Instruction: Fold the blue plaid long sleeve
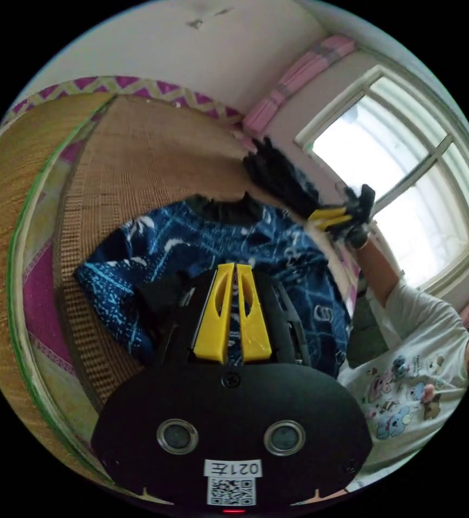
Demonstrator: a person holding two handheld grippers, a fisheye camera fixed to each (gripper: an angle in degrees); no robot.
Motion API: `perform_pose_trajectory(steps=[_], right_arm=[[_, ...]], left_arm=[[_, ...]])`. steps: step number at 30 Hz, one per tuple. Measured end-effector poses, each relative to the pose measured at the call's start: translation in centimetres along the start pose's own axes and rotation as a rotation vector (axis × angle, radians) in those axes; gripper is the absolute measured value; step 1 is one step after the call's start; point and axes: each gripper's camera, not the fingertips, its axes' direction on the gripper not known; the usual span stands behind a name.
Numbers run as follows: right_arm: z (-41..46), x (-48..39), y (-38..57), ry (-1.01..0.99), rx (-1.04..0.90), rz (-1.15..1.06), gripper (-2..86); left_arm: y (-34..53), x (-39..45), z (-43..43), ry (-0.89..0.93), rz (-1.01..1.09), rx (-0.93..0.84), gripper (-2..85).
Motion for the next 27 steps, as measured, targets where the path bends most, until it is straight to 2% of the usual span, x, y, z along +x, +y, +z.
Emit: perform_pose_trajectory(steps=[3, 6, 8, 11, 13, 15, 17, 19, 20, 26, 27], right_arm=[[3.6, -3.2, -1.5, 0.007, -0.085, -0.081, 7.6], [7.7, -3.3, -0.7, 0.043, -0.206, -0.056, 7.4], [7.3, -3.0, 0.2, 0.03, -0.138, -0.033, 7.0], [7.1, -3.8, -0.2, 0.049, -0.172, -0.057, 7.2], [6.8, -4.6, -1.3, 0.07, -0.231, -0.079, 7.7], [4.5, -5.6, -2.6, 0.025, -0.146, -0.086, 8.2], [3.4, -6.2, -3.5, -0.041, -0.065, -0.075, 7.6], [4.9, -7.2, -4.1, -0.013, -0.143, -0.103, 7.3], [6.8, -8.0, -3.8, 0.022, -0.253, -0.134, 7.2], [5.3, -10.1, -2.5, 0.012, -0.23, -0.129, 7.9], [4.1, -10.4, -3.3, 0.013, -0.162, -0.119, 7.5]], left_arm=[[1.1, -0.3, -0.3, -0.025, 0.011, -0.041, -0.9], [2.6, -1.3, -1.0, 0.005, -0.024, -0.038, -1.0], [3.2, -1.9, -1.3, 0.035, -0.052, -0.025, -1.0], [3.5, -1.2, -2.1, 0.0, -0.022, -0.011, -1.0], [3.7, -0.4, -3.8, 0.013, 0.001, 0.096, -1.0], [3.5, -0.2, -4.4, 0.08, 0.008, 0.159, -1.0], [2.5, 0.0, -3.7, 0.049, 0.008, 0.133, -1.0], [1.2, -0.3, -2.1, -0.076, -0.03, 0.062, -1.0], [1.0, -0.5, -1.8, -0.108, -0.044, 0.044, -1.0], [2.0, -2.7, -3.5, 0.0, -0.124, 0.084, -1.0], [2.3, -2.4, -4.1, 0.016, -0.114, 0.11, -1.0]])
